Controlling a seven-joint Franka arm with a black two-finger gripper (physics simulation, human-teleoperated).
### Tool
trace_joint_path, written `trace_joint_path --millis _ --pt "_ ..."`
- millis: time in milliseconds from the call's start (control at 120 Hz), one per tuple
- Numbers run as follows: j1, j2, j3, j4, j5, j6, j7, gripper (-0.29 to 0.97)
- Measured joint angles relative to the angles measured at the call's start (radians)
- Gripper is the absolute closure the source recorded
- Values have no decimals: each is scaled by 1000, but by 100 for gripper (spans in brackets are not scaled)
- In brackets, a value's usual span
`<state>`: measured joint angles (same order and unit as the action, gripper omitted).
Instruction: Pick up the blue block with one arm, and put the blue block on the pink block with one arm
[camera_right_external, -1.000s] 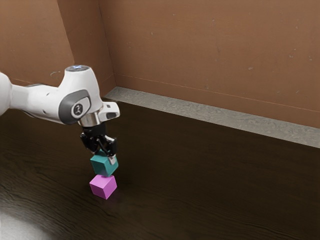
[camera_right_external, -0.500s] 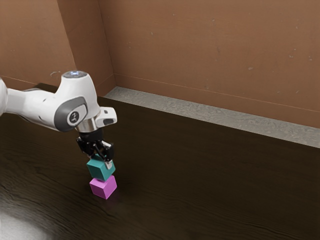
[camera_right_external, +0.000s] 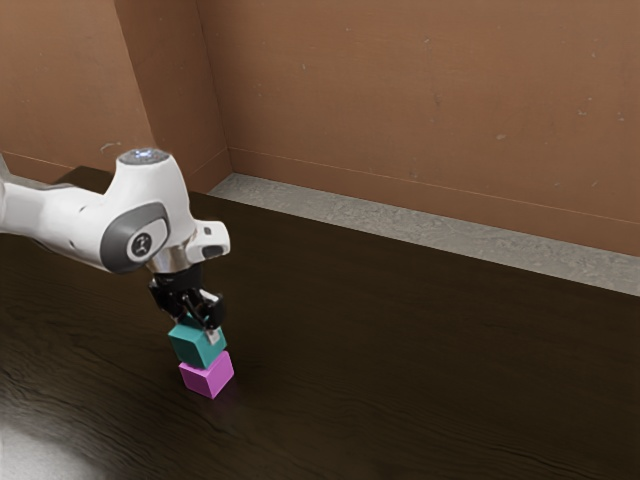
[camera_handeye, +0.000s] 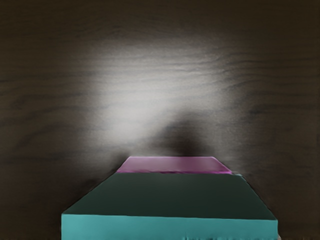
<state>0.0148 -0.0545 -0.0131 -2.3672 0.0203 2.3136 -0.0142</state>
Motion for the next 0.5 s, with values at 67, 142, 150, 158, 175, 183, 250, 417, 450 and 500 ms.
trace_joint_path --millis 67,142,150,158,175,183,250,417,450,500 --pt "-2 0 -3 -6 -2 0 0 44" --pt "-4 0 -5 -10 -3 1 -1 44" --pt "-5 0 -5 -10 -3 1 -1 44" --pt "-5 0 -5 -10 -3 1 -1 44" --pt "-5 0 -5 -10 -3 1 -1 44" --pt "-5 0 -5 -10 -4 1 -1 44" --pt "-5 0 -6 -11 -5 0 -1 44" --pt "-2 0 -6 -11 -8 0 3 39" --pt "-1 0 -6 -11 -9 -1 4 38" --pt "-1 0 -6 -11 -10 -2 6 37"
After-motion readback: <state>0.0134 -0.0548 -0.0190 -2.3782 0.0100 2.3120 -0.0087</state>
